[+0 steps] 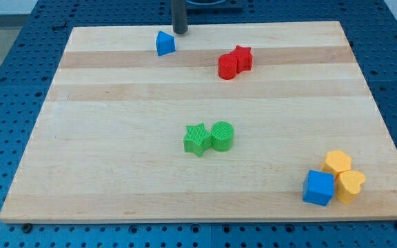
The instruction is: Slide the blue triangle towards the center
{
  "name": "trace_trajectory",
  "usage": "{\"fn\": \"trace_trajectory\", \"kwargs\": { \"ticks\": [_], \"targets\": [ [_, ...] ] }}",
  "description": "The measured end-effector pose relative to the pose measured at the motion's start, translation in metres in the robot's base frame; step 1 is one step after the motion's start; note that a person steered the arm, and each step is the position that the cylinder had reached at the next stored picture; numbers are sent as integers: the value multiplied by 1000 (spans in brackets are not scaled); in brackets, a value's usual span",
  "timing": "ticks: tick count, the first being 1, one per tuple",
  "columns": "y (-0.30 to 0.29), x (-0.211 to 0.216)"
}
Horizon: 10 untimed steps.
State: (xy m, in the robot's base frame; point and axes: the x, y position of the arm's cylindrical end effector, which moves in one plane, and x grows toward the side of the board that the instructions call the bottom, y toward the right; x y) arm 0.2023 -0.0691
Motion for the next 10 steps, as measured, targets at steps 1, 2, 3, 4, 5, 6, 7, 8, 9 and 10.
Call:
{"fn": "trace_trajectory", "kwargs": {
  "ticks": [1,2,3,4,5,6,7,8,9,10],
  "targets": [
    [-24,22],
    [-28,55],
    [-28,78],
    [-22,103],
    [-4,142],
    [14,176],
    [16,169],
    [16,132],
    [10,110],
    [-23,112]
  ]
}}
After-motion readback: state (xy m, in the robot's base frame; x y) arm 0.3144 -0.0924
